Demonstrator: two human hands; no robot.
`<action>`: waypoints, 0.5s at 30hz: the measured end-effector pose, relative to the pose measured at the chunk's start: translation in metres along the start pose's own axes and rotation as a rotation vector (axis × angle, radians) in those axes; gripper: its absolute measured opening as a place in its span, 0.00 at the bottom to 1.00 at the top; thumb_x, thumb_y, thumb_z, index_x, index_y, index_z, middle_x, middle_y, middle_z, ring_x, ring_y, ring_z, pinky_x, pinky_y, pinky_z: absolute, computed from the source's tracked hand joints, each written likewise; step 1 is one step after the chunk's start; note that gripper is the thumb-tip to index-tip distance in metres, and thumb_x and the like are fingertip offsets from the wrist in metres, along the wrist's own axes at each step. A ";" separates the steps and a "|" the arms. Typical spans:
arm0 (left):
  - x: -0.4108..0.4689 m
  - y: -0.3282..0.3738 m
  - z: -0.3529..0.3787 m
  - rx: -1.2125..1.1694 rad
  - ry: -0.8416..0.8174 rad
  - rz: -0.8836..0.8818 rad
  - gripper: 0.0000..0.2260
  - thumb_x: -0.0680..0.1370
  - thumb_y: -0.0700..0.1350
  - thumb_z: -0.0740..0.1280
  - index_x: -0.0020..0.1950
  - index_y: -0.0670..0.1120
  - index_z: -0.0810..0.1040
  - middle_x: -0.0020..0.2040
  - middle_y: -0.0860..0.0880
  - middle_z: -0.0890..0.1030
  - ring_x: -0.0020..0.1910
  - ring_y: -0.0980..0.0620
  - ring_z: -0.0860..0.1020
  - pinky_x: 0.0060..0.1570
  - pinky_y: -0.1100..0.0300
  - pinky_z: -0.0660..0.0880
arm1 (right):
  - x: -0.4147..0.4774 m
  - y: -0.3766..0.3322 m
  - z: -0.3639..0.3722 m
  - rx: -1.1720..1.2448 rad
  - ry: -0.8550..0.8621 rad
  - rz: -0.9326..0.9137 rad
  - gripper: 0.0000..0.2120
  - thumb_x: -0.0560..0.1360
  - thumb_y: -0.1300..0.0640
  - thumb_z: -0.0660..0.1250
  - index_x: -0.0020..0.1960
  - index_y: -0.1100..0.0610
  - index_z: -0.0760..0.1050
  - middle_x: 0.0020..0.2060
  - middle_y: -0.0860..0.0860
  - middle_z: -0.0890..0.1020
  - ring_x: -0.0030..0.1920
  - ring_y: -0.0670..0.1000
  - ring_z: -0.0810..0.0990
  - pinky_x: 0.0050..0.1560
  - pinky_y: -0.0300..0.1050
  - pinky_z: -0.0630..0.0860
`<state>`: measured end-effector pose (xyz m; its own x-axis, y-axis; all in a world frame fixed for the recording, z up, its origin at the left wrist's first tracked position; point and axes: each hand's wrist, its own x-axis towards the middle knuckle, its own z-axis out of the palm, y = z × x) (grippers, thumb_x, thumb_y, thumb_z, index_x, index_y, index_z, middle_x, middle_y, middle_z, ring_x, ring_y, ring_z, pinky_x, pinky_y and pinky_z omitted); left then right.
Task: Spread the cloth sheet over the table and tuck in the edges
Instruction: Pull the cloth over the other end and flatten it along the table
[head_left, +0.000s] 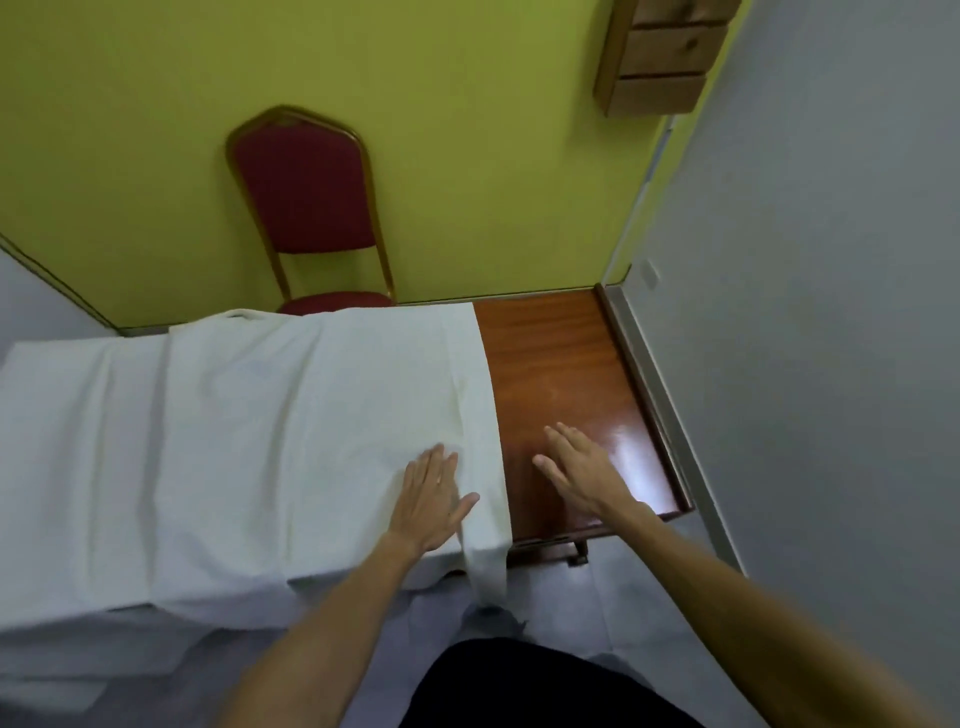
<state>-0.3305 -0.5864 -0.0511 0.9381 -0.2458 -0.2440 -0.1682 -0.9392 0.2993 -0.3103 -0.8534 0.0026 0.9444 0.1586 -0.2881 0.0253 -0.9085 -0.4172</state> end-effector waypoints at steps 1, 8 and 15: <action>0.006 0.003 0.000 -0.013 0.005 -0.025 0.39 0.76 0.68 0.44 0.80 0.46 0.53 0.81 0.43 0.51 0.80 0.44 0.49 0.76 0.49 0.42 | 0.015 0.002 -0.007 -0.021 -0.021 -0.029 0.47 0.72 0.24 0.38 0.79 0.53 0.60 0.78 0.56 0.63 0.78 0.58 0.60 0.75 0.57 0.61; 0.024 0.031 0.022 -0.103 0.099 -0.337 0.44 0.75 0.73 0.42 0.80 0.44 0.52 0.81 0.43 0.48 0.80 0.44 0.46 0.77 0.48 0.42 | 0.131 -0.002 -0.022 -0.206 -0.131 -0.341 0.30 0.82 0.44 0.60 0.79 0.55 0.59 0.78 0.57 0.63 0.78 0.60 0.60 0.76 0.58 0.61; 0.036 0.091 0.065 -0.173 0.173 -0.866 0.39 0.78 0.68 0.53 0.77 0.38 0.61 0.79 0.41 0.58 0.79 0.42 0.52 0.75 0.44 0.44 | 0.271 -0.031 -0.027 -0.361 -0.274 -0.774 0.27 0.83 0.53 0.60 0.79 0.56 0.57 0.77 0.59 0.63 0.76 0.62 0.62 0.75 0.58 0.62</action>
<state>-0.3320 -0.6958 -0.0929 0.7496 0.5846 -0.3104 0.6542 -0.7255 0.2136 -0.0465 -0.7926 -0.0392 0.5097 0.8221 -0.2538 0.7678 -0.5677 -0.2970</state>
